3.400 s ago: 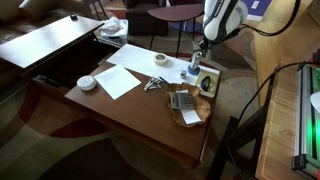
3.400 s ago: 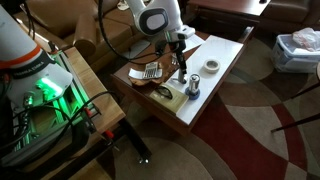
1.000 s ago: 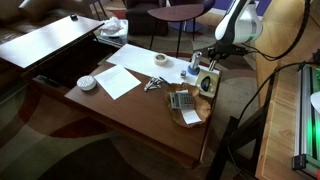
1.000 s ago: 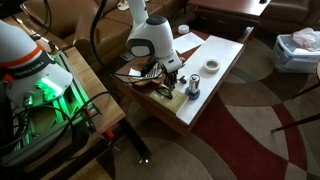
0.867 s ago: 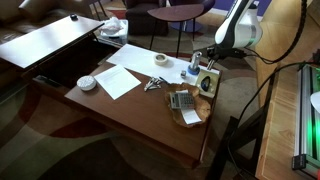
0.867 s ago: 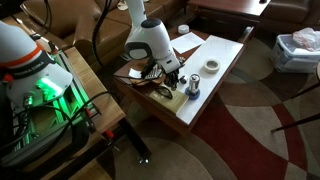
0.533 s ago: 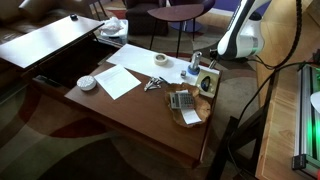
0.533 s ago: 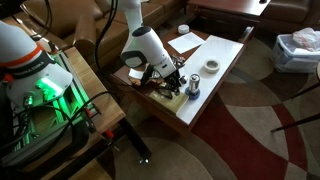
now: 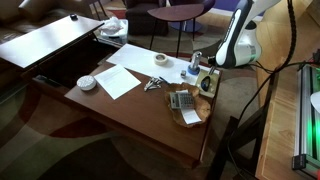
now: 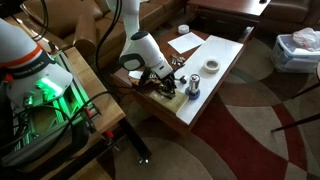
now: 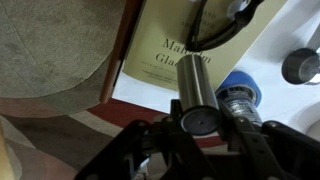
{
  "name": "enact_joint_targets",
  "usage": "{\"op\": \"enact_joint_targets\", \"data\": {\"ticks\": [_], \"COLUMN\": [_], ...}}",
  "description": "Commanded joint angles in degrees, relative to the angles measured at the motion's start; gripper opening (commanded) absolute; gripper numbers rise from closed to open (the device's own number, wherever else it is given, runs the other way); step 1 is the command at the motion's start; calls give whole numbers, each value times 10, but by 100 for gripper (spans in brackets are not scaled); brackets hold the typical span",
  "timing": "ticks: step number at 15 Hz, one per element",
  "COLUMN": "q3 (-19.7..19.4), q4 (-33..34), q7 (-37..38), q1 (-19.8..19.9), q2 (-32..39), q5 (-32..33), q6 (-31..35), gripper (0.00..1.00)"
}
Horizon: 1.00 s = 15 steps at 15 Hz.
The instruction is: Pick up the metal cylinder and move it forward onto the book in the top right corner of the table
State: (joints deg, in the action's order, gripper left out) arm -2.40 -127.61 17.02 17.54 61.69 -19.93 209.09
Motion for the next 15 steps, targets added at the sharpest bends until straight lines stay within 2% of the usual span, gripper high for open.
{"op": "enact_joint_targets", "data": {"ticks": [1, 7, 14, 15], "q3": [-17, -39, -69, -72], "q4": [34, 83, 118, 121], "q7": [12, 8, 4, 6], "q1": [-31, -62, -97, -100], "q2": [33, 64, 85, 87], "q5": [-14, -37, -62, -63], "q6": [11, -10, -76, -84], "gripper": [12, 12, 12, 62]}}
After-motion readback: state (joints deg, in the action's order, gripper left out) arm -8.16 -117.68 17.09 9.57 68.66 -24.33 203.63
